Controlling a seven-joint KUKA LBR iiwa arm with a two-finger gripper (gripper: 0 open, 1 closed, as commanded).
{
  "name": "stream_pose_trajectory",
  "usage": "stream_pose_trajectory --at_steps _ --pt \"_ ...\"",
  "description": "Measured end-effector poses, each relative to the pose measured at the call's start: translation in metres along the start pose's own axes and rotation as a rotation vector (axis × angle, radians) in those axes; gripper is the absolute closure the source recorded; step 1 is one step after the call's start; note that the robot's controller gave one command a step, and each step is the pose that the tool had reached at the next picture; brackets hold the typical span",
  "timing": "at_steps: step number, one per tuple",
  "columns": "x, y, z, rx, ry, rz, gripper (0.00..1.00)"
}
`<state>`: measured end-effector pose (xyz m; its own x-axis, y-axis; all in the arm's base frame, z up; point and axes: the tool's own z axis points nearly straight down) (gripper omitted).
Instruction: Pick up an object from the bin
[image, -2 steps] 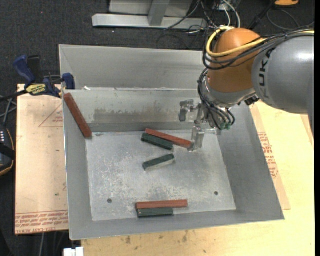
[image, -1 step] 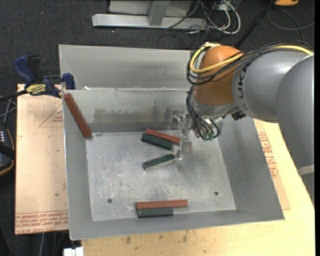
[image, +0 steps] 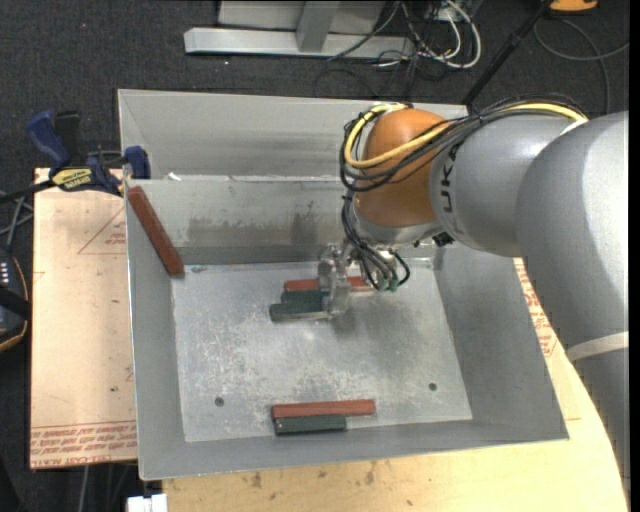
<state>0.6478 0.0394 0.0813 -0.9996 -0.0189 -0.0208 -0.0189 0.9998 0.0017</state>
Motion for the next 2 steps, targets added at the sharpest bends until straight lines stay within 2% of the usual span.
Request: stream_pose_trajectory --at_steps 1,2 --pt "0.000 0.000 0.000 0.000 0.000 0.000 1.00" --pt "0.042 0.037 -0.025 0.002 0.020 -0.020 1.00"
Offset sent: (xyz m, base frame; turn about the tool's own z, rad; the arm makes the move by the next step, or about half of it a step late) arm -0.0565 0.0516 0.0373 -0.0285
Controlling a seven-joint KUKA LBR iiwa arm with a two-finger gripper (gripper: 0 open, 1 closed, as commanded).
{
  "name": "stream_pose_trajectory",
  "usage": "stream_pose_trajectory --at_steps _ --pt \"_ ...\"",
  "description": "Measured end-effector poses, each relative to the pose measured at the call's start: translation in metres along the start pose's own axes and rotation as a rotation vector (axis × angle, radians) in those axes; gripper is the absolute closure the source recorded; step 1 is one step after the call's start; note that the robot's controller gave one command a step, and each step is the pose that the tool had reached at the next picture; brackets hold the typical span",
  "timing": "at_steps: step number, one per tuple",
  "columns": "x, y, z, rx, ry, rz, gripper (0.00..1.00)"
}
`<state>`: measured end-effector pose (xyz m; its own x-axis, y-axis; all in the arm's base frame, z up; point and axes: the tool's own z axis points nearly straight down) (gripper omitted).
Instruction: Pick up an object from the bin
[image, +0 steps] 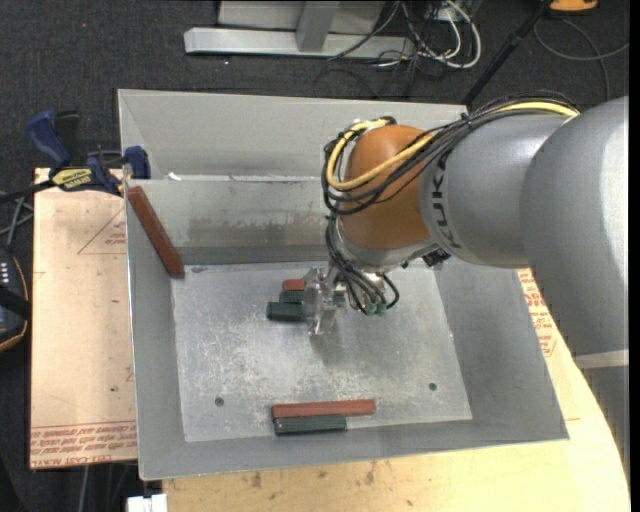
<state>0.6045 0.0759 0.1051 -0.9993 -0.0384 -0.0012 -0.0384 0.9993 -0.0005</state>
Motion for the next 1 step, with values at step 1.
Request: stream_pose_trajectory --at_steps 1 --pt "-0.0292 -0.0402 0.0052 -0.001 -0.005 0.131 0.00"
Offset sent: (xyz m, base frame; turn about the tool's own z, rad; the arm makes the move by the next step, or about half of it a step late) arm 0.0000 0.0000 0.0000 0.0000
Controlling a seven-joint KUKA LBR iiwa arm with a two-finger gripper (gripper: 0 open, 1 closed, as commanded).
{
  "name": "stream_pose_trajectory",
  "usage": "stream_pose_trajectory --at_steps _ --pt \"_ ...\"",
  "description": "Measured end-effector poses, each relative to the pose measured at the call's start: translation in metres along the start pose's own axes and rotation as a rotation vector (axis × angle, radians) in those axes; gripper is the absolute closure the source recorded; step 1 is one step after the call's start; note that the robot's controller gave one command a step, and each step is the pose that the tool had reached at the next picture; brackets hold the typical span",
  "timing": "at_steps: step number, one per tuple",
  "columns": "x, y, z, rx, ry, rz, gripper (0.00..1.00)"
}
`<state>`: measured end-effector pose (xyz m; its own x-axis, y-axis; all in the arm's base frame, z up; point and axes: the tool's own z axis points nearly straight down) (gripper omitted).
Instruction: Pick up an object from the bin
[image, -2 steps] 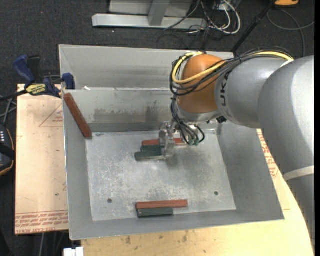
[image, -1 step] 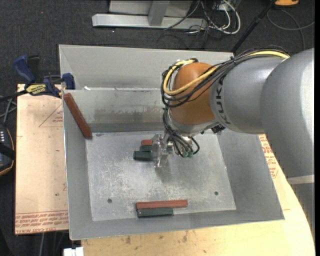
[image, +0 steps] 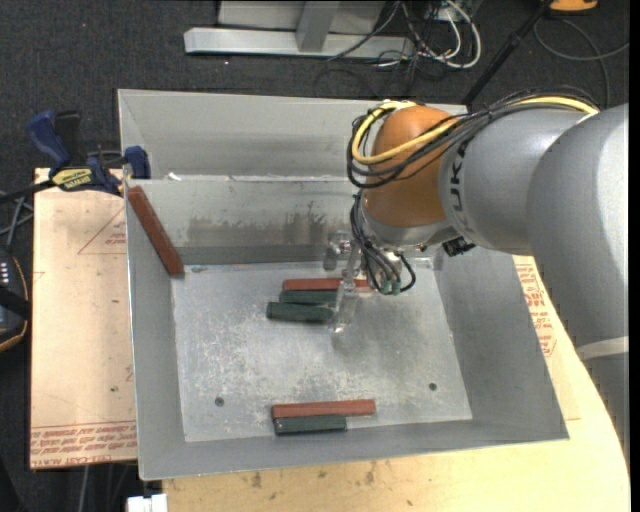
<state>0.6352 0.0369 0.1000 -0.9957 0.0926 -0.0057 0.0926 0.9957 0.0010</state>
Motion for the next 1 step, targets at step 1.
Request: stream_pose_trajectory --at_steps 1 --pt "0.0016 0.0020 -0.0001 0.000 0.003 -0.005 1.00"
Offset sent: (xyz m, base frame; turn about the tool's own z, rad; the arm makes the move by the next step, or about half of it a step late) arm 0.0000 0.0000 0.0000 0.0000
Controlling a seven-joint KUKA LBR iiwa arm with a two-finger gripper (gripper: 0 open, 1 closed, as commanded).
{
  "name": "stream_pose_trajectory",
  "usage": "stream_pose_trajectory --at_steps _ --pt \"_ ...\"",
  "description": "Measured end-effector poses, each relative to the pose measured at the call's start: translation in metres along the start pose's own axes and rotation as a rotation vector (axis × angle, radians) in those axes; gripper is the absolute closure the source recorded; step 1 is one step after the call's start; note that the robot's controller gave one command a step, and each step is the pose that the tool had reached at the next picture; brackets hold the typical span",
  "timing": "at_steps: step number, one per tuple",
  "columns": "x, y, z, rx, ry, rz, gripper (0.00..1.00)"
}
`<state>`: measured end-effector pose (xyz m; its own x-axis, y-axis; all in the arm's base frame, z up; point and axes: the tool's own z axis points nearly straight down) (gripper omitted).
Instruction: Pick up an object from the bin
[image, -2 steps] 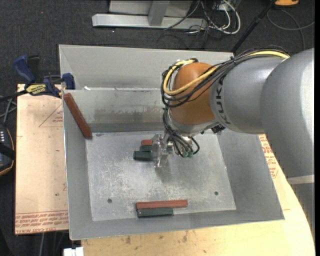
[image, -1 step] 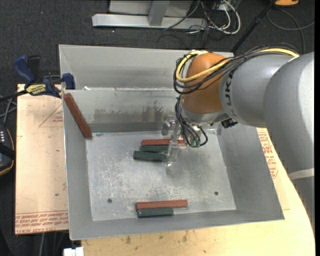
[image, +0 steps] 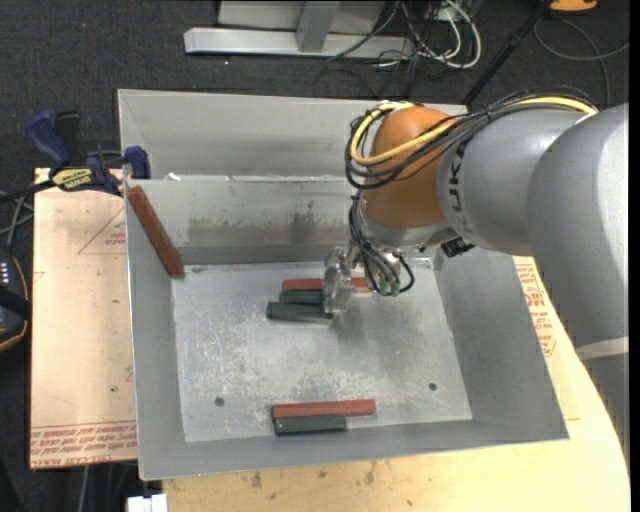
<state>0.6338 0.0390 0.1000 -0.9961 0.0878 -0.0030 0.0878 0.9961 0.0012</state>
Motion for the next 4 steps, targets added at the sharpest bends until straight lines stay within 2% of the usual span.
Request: stream_pose_trajectory --at_steps 1,2,3,4 --pt "0.000 0.000 0.000 0.000 0.000 0.000 1.00" --pt "-0.001 0.007 -0.024 0.000 0.002 0.071 1.00" --pt "0.033 0.034 -0.002 -0.001 -0.007 0.028 1.00" --pt "0.047 0.025 0.012 -0.002 0.014 -0.019 1.00"
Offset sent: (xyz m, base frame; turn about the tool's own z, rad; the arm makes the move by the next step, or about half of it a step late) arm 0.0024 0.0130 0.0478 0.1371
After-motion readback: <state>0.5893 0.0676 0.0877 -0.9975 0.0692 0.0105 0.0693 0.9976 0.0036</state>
